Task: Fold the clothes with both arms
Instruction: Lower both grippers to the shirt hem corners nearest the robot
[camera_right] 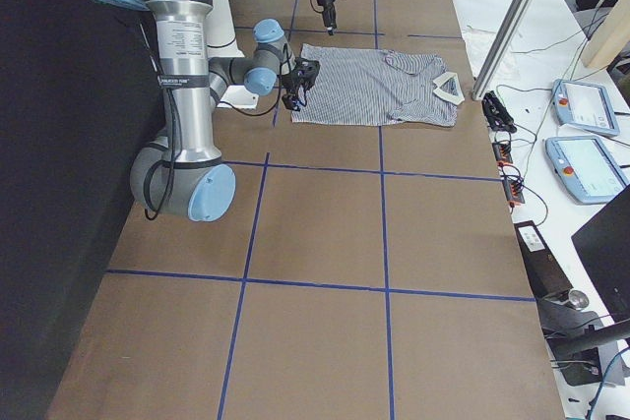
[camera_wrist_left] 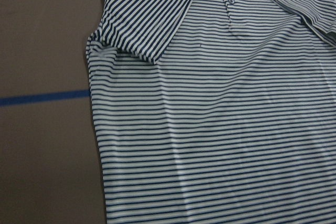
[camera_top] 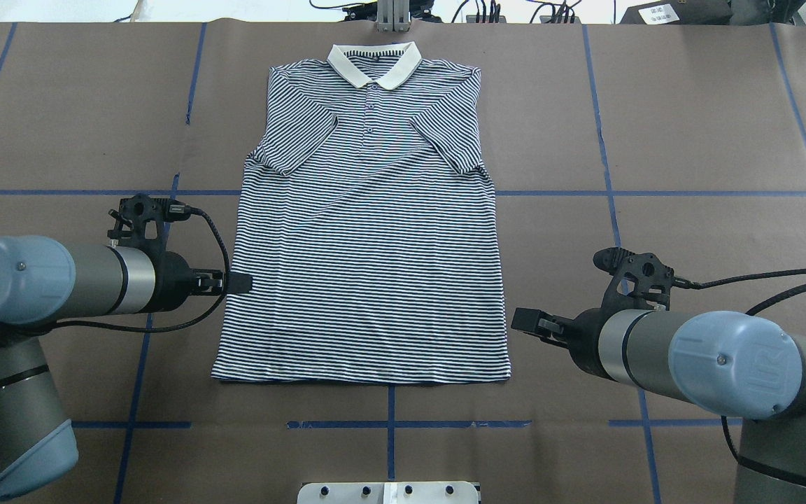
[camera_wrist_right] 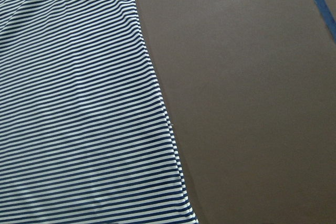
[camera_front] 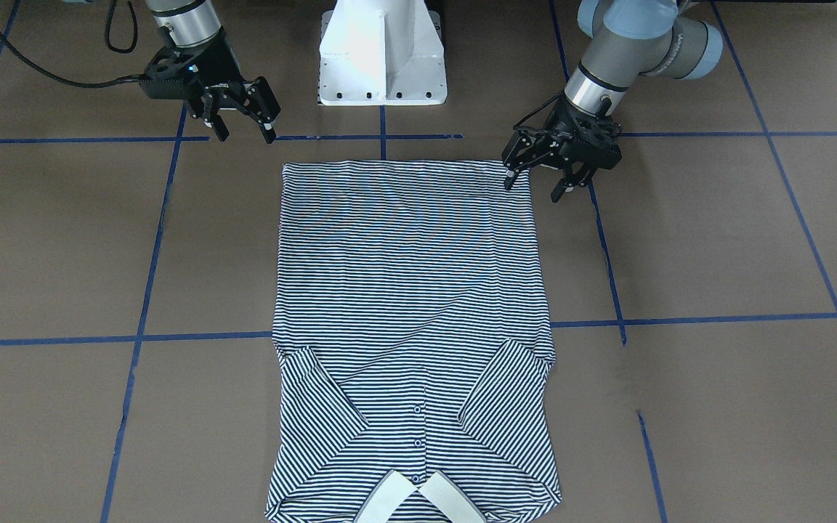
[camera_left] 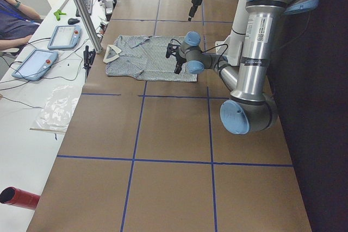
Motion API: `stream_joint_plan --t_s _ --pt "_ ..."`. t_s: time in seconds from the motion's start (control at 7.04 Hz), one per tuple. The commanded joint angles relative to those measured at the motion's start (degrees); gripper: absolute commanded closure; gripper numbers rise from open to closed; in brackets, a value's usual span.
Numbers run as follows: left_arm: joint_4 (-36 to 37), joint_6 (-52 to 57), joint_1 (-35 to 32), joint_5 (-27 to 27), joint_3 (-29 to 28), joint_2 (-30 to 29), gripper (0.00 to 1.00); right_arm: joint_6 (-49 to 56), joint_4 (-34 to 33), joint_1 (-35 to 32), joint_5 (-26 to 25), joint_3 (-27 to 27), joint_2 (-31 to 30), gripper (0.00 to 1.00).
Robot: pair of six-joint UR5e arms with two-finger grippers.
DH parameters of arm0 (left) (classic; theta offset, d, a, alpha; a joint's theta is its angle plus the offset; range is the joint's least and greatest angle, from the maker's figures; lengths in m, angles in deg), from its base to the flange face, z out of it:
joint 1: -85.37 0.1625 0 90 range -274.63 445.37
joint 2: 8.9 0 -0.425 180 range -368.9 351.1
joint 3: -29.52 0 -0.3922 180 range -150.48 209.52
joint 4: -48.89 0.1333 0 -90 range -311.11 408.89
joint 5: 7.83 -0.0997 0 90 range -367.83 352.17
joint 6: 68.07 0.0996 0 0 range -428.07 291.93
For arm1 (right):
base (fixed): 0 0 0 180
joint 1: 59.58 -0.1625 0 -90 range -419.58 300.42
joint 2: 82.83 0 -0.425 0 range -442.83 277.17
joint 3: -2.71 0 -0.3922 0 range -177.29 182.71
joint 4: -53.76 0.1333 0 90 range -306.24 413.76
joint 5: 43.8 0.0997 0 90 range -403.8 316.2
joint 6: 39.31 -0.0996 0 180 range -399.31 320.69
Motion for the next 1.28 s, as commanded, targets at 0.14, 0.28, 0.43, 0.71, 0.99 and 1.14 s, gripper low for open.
stream_joint_plan --t_s 0.14,0.28,0.43,0.71,0.99,1.14 --pt "0.1 -9.3 8.0 -5.9 0.5 4.5 0.37 -0.6 0.0 0.7 -0.9 0.0 -0.1 0.05" --pt "0.1 -9.3 8.9 -5.9 0.4 4.7 0.37 -0.6 0.0 0.7 -0.9 0.0 -0.1 0.05" --pt "0.1 -9.3 9.3 -6.0 0.3 4.8 0.37 -0.6 0.0 0.7 -0.9 0.0 -0.1 0.05" --pt "0.2 -11.8 11.4 -6.1 0.2 4.7 0.48 -0.6 0.0 0.7 -1.1 -0.1 -0.1 0.05" --pt "0.3 -11.9 11.5 -6.4 0.1 4.7 0.51 -0.6 0.0 0.7 -1.6 -0.1 -0.2 0.04" --pt "0.4 -11.9 11.5 -6.4 0.0 4.7 0.51 -0.6 0.0 0.7 -1.6 -0.1 -0.1 0.04"
